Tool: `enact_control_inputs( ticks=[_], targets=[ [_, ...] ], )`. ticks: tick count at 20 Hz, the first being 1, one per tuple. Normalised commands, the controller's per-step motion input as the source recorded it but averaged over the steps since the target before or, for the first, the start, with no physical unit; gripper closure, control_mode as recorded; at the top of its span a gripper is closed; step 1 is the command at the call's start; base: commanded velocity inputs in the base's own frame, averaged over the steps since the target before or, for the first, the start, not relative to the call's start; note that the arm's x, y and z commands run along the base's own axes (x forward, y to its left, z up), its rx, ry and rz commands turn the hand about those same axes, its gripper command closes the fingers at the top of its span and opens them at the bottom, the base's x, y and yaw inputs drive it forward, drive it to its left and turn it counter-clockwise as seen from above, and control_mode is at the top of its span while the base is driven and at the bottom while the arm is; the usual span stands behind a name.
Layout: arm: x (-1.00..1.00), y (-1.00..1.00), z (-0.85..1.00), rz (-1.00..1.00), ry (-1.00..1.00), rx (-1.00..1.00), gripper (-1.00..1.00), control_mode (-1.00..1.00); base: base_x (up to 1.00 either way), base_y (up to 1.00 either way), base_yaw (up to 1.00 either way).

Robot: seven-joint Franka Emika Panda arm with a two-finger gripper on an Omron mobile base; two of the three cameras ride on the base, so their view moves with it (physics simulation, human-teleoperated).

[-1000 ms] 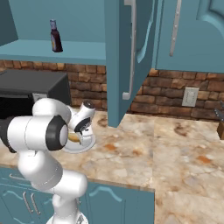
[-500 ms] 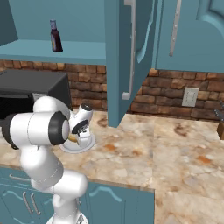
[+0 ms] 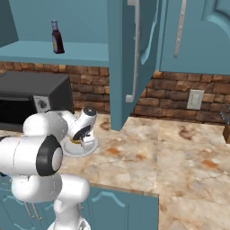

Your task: Move the hot dog bun to the plate on the dining table and place the condiment next to that plate. Then navigate to the fridge and take the sausage and place it on the plate as well.

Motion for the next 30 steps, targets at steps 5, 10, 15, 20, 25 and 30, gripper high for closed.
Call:
enact_control_inputs(
  ticks=[5,10,15,20,25,30],
  targets=[
    [-0.65,-0.02,0.93,0.00,-0.19,-0.02,1.00,-1.00,0.00,0.00,0.00],
    [-0.55,0.00,1.00,0.00,-0.07,-0.09,1.00,-1.00,0.00,0.00,0.00],
    [-0.46,-0.04,0.99,0.00,0.00,-0.13,1.00,-1.00,0.00,0.00,0.00],
    [-0.31,-0.03,0.60,0.00,0.05,-0.16,1.00,-1.00,0.00,0.00,0.00],
    [-0.34,0.00,0.39,0.00,0.02,-0.14,1.00,-1.00,0.00,0.00,0.00],
    [-0.24,0.00,0.05,0.00,0.00,-0.09,1.00,-1.00,0.00,0.00,0.00]
  ],
)
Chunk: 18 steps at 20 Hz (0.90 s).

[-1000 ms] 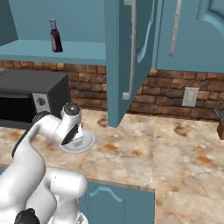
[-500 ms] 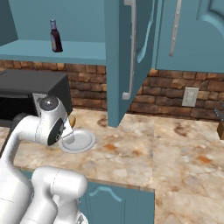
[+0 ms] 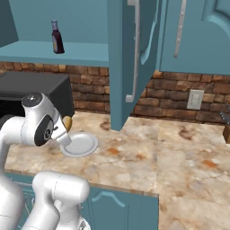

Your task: Move the hot dog bun to the plate on the dining table and place the condiment next to that plate. Then navigate to the fridge and take the sausage and place it on the plate as well.

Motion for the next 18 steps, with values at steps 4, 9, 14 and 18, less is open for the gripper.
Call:
enact_control_inputs(
  ticks=[4,9,14,18],
  targets=[
    [0.00,0.00,0.00,0.00,0.00,0.00,1.00,1.00,-0.29,0.00,-0.02],
    [0.00,0.00,0.00,0.00,0.00,0.00,1.00,1.00,-1.00,0.09,-0.02],
    [0.00,0.00,0.00,0.00,0.00,0.00,1.00,1.00,-0.87,0.51,0.22],
    [0.00,0.00,0.00,0.00,0.00,0.00,1.00,1.00,-0.42,0.73,0.47]
  ],
)
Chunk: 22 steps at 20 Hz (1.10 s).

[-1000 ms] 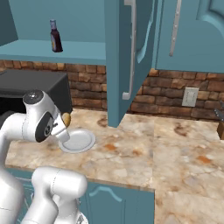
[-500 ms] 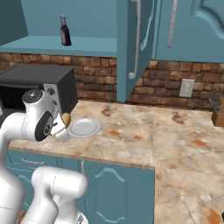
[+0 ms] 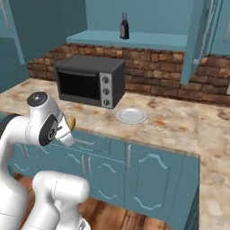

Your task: Move the hot dog bun to the plate on the dining table and place the condiment next to that plate. Then navigate to the fridge and take the sausage and place it on the plate as well.

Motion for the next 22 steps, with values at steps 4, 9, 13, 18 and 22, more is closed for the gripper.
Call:
enact_control_inputs(
  ticks=[4,9,13,18,22],
  targets=[
    [0.00,0.00,0.00,0.00,0.00,0.00,1.00,1.00,-0.14,0.79,0.58],
    [0.00,0.00,0.00,0.00,0.00,0.00,1.00,1.00,0.00,0.66,0.59],
    [0.00,0.00,0.00,0.00,0.00,0.00,1.00,1.00,0.00,0.63,0.60],
    [0.00,0.00,0.00,0.00,0.00,0.00,1.00,1.00,-0.02,0.60,0.63],
    [0.00,0.00,0.00,0.00,0.00,0.00,1.00,1.00,-0.08,0.59,0.64]
  ],
)
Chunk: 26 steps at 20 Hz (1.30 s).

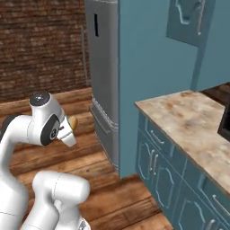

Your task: Move the hot dog bun to the plate on the dining table and place the condiment next to that plate. Then navigate to the fridge and take the sausage and place it on the plate as well.

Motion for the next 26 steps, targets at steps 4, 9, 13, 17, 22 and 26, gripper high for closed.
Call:
enact_control_inputs(
  ticks=[4,9,13,17,22,26],
  targets=[
    [0.00,0.00,0.00,0.00,0.00,0.00,1.00,1.00,-0.19,0.67,0.63],
    [0.00,0.00,0.00,0.00,0.00,0.00,1.00,1.00,-0.41,0.39,0.53],
    [0.00,0.00,0.00,0.00,0.00,0.00,1.00,1.00,-0.82,0.00,0.36],
    [0.00,0.00,0.00,0.00,0.00,0.00,1.00,1.00,-0.72,-0.05,0.36],
    [0.00,0.00,0.00,0.00,0.00,0.00,1.00,1.00,-0.39,0.09,0.47],
    [0.00,0.00,0.00,0.00,0.00,0.00,1.00,1.00,-0.05,0.01,0.55]
  ],
)
